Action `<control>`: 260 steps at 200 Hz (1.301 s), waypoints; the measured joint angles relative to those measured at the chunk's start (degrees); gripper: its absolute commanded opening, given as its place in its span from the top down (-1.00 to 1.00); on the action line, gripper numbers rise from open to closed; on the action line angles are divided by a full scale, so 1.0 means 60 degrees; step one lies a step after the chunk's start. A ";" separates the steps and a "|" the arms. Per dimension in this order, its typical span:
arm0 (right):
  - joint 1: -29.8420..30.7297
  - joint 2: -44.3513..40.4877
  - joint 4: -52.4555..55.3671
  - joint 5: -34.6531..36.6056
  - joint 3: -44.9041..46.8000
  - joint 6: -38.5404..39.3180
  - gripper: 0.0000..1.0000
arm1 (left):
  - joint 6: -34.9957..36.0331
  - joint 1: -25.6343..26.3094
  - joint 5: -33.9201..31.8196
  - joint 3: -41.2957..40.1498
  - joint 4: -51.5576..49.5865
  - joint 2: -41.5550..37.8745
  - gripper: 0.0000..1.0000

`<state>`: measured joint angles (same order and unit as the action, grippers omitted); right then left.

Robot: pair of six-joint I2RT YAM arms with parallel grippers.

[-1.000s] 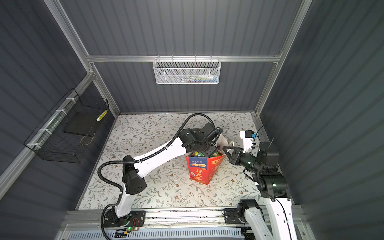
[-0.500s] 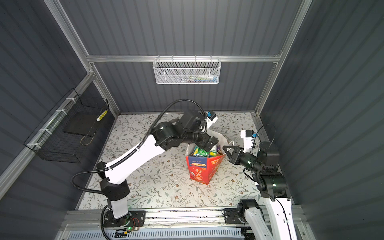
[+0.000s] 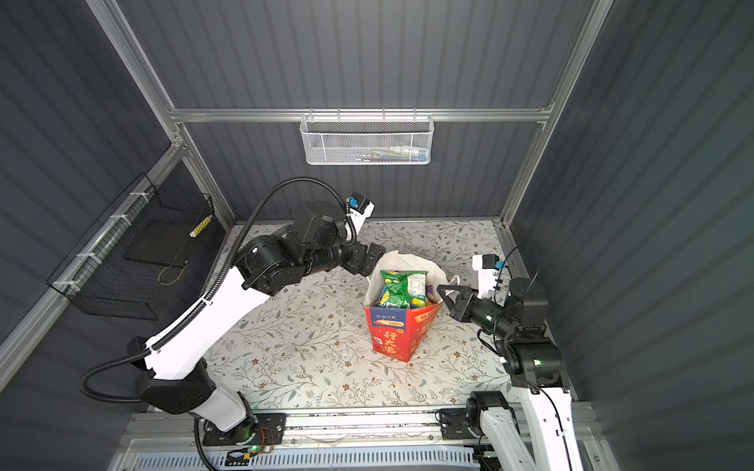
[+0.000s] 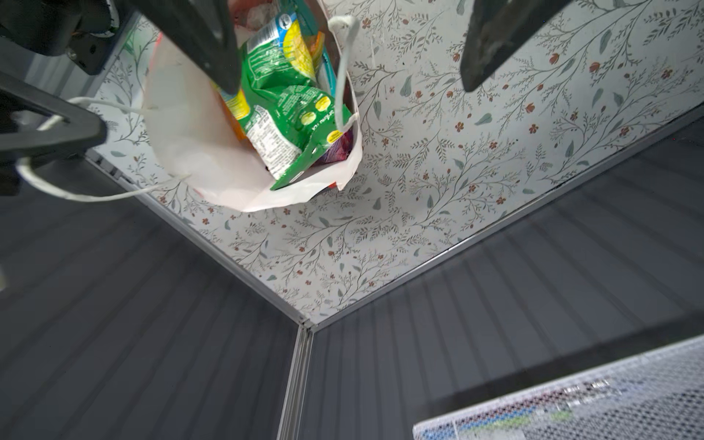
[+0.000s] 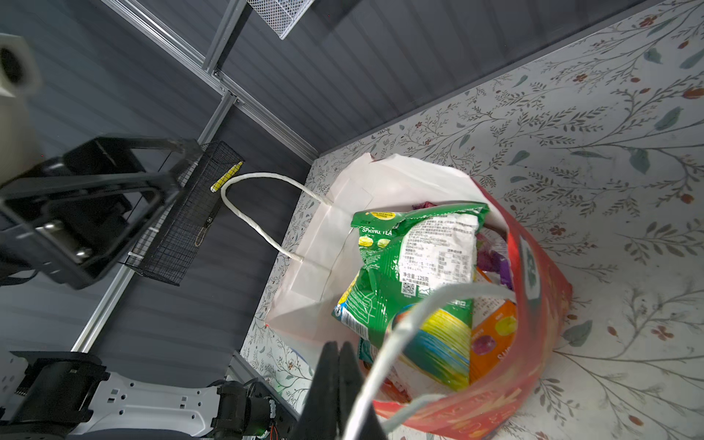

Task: Place the snacks into the paper bag
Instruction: Shake the paper bag at the center of the table.

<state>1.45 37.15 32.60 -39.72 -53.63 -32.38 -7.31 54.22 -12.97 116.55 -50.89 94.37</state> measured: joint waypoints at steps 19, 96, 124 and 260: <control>0.0000 0.0004 0.0000 -0.0029 0.0000 -0.0026 0.87 | -0.0091 -0.0222 0.0251 -0.0011 -0.0215 0.0390 -0.46; 0.0000 0.0062 -0.0015 -0.0109 0.0000 -0.0026 0.88 | -0.0444 -0.0750 0.1075 -0.0011 -0.0415 0.0871 0.65; 0.0018 0.0419 -0.0426 -0.0331 -0.0004 -0.0146 1.00 | -0.0506 -0.0761 0.1581 0.0040 -0.0382 0.1093 1.00; 0.2299 0.5093 -0.0969 -0.0648 -0.5297 -0.0914 1.00 | -0.1140 -0.1326 0.1115 0.2597 -0.1118 0.1417 1.00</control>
<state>15.25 67.70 26.79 -43.62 -85.41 -37.87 -14.15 46.26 -6.28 132.14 -57.60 102.87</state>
